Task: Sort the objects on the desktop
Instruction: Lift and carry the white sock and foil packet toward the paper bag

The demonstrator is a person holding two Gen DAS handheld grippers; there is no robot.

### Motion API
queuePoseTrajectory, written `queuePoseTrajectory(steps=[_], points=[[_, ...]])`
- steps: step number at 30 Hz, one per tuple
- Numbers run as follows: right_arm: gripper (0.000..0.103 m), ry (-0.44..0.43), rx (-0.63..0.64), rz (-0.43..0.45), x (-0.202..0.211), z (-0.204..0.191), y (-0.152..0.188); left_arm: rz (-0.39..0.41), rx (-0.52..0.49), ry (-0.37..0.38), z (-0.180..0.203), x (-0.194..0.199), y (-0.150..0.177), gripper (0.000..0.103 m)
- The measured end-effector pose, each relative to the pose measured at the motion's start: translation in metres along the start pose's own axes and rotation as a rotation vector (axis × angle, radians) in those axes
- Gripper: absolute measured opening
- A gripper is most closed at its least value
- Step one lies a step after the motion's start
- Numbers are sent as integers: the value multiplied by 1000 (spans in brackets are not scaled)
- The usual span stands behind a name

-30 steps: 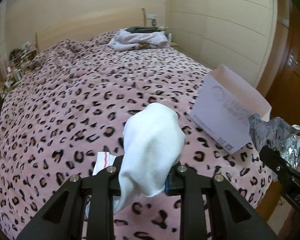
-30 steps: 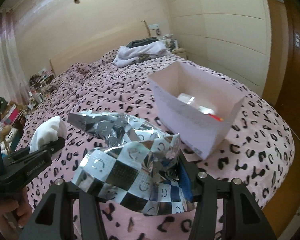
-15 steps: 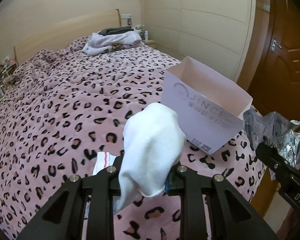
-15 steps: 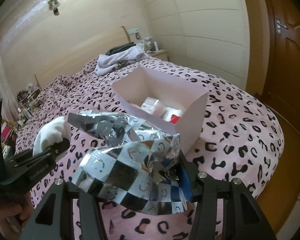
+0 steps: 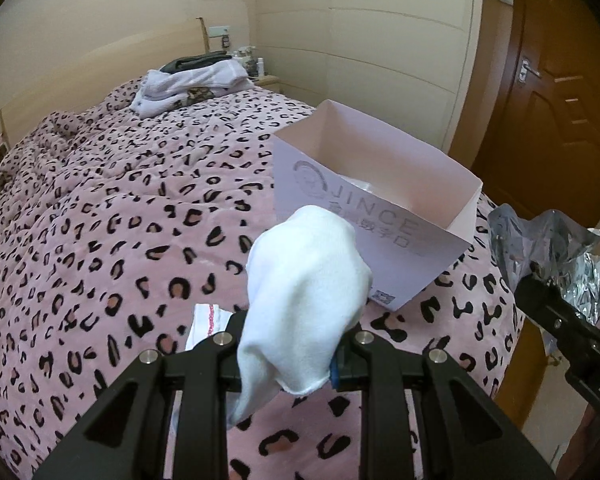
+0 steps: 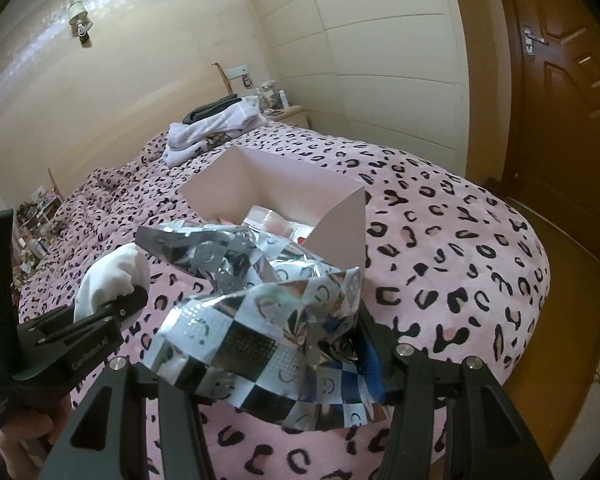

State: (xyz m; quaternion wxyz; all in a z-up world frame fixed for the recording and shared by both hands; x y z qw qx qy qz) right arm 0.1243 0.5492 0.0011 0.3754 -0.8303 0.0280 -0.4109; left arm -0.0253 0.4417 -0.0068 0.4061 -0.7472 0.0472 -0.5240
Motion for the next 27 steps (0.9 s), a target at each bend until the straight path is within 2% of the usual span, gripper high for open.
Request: queuePoseTrajectory(steps=[18, 27], points=[[53, 9, -15, 1, -5, 4, -4, -1, -45, 73, 16, -16, -16, 25], [53, -3, -21, 25, -6, -11, -20, 1, -49, 162, 12, -19, -41, 25]])
Point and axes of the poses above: each gripper's, at about its wrist camera, not at the fingertips, and x roughly against the way its jaws point, z to its right, y to its underside, the point moved 4 cm from there along -x, roughly the way its jaws point, and after that the axes turned 12 degrees about -x, right-handed, at the moved point
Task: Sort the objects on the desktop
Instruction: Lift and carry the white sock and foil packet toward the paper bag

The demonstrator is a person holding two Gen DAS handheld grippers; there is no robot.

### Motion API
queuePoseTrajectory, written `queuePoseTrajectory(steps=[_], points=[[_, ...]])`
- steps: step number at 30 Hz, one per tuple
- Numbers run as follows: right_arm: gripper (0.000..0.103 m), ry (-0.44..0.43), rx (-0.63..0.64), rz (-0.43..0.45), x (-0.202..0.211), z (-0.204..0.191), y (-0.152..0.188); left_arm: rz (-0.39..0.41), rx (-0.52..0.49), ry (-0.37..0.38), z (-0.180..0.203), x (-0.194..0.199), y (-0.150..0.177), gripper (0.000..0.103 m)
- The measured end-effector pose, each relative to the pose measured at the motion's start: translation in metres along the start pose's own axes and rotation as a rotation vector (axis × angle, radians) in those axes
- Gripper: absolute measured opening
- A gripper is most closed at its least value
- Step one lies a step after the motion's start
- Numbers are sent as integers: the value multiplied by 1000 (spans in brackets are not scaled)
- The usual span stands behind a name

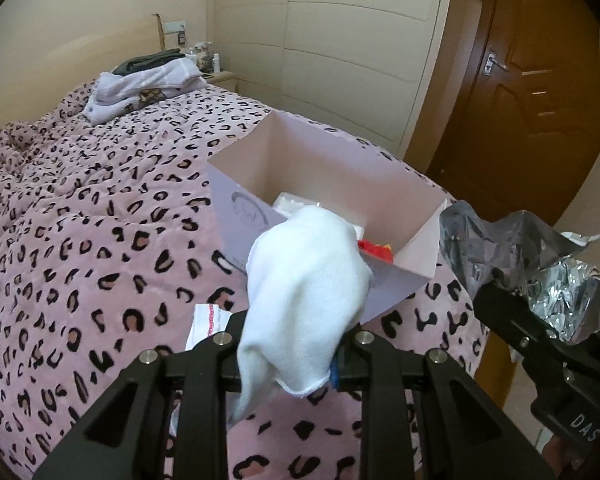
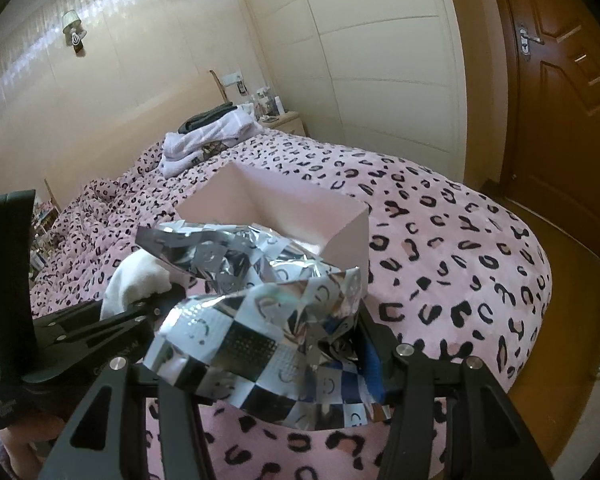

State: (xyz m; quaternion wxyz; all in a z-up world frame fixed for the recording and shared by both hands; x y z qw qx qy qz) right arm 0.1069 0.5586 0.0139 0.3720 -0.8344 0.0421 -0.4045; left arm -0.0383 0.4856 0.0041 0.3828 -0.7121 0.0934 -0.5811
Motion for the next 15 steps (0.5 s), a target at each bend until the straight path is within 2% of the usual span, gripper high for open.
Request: queuePoseTrajectory(steps=[15], points=[[53, -9, -7, 38, -8, -22, -35, 9, 3, 51, -19, -10, -48, 25]])
Point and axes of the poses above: each gripper's, at about its wrist camera, not at the fingertips, and x roughly against the way its jaws point, z to its right, y to its underside, the point moved 4 cm from there along -x, roughly the way its jaws point, and after that the axes turned 12 degrees about -x, right-handed, at the moved point
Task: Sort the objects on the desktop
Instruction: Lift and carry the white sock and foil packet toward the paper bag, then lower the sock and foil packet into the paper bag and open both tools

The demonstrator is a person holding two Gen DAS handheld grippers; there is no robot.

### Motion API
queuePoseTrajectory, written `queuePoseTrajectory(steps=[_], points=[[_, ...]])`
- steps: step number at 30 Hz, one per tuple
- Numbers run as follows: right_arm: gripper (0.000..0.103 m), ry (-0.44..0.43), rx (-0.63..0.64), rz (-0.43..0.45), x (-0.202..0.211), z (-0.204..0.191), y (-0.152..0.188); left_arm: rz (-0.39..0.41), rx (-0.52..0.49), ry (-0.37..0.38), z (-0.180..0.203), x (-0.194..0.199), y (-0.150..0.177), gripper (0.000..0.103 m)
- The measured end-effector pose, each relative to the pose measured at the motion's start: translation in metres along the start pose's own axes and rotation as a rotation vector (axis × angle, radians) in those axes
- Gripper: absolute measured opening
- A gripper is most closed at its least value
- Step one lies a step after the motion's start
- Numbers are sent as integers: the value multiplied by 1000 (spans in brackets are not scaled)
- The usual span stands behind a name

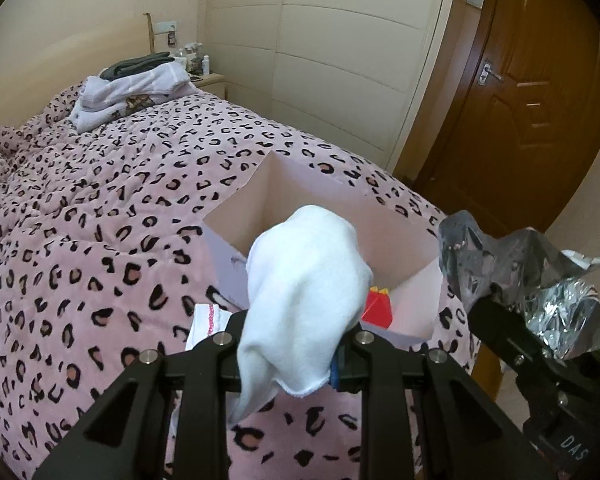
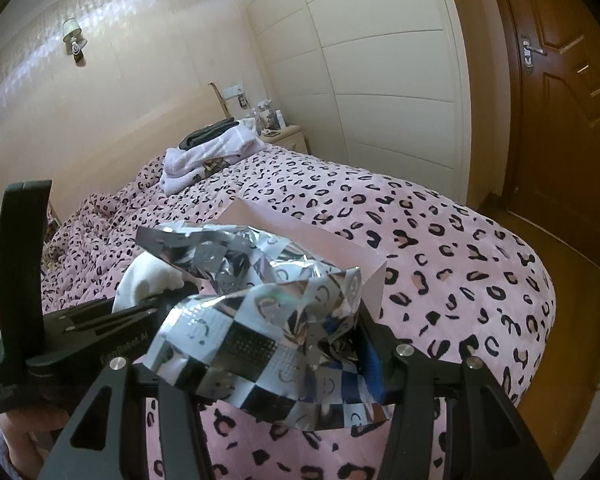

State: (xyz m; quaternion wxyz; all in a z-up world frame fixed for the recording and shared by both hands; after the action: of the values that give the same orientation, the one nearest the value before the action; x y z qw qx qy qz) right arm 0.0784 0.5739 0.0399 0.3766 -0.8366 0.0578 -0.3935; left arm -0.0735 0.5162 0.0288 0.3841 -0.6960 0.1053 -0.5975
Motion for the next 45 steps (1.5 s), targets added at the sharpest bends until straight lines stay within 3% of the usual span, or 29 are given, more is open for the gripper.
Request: queuePoseTrajectory(steps=[25, 45], points=[[53, -12, -7, 34, -22, -20, -49, 44, 21, 55, -20, -30, -73, 25], [53, 34, -32, -82, -89, -9, -33, -16, 73, 98, -28, -89, -59, 25]])
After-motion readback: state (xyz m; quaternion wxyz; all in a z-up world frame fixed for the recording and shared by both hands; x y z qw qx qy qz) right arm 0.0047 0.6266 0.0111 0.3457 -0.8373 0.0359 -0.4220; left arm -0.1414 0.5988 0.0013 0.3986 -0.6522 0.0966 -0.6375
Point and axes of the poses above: each gripper's, at about its wrist camera, not at the fingertips, and x roughly against the way its jaws point, z to its right, y to its underside, the point moved 4 cm from there along -x, roughly the way its jaws point, and after that the axes turned 12 degrees about -x, right-handed, at the moved point
